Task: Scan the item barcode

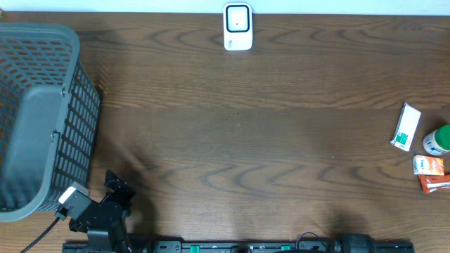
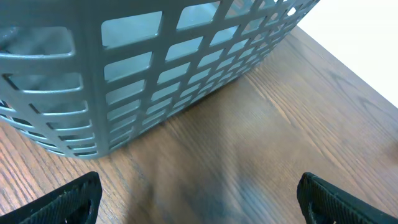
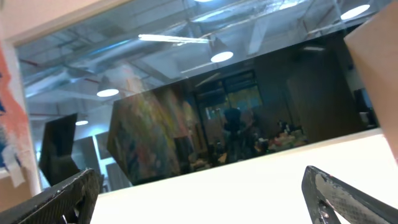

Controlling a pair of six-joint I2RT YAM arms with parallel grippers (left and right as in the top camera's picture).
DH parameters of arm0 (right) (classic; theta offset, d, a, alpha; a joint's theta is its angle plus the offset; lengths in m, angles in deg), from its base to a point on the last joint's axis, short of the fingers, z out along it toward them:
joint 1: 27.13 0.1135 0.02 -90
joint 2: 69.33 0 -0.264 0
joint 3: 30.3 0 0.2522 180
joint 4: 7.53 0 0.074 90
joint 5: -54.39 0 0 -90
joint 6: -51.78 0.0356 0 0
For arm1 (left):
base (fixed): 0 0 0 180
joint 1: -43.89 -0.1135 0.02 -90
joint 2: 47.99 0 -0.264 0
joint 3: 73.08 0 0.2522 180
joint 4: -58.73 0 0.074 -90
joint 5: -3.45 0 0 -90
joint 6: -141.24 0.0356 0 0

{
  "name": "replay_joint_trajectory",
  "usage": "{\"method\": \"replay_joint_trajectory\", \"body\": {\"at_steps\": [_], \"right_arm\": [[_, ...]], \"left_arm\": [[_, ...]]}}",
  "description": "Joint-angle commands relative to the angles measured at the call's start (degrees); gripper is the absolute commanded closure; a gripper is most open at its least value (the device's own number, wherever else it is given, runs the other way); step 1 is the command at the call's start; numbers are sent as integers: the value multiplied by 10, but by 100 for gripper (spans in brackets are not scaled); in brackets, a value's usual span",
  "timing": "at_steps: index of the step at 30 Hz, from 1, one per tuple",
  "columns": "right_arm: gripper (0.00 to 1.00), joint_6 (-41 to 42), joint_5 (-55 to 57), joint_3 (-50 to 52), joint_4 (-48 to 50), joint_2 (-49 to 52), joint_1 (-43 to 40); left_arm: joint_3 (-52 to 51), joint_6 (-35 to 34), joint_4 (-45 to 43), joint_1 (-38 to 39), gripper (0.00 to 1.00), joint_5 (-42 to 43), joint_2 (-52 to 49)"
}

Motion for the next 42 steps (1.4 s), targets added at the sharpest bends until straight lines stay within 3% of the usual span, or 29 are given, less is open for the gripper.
{"method": "replay_joint_trajectory", "body": {"at_steps": [1, 9, 14, 24, 29, 37, 42], "right_arm": [[1, -77, 19, 6, -22, 4, -3], [1, -214, 19, 39, -105, 0, -8], [1, -258, 19, 114, -84, -10, -8], [1, -258, -41, 413, 231, -98, -5], [1, -263, -36, 490, 270, -97, 5], [1, -251, -20, 697, 431, -98, 26], [1, -241, 1, 780, 456, -98, 31]], "left_arm": [[-3, -1, 0, -1, 2, -3, 5], [-3, -1, 0, -1, 2, -3, 5], [-3, -1, 0, -1, 2, -3, 5], [-3, -1, 0, -1, 2, -3, 5], [-3, -1, 0, -1, 2, -3, 5], [-3, -1, 0, -1, 2, -3, 5], [-3, -1, 0, -1, 2, -3, 5]]}}
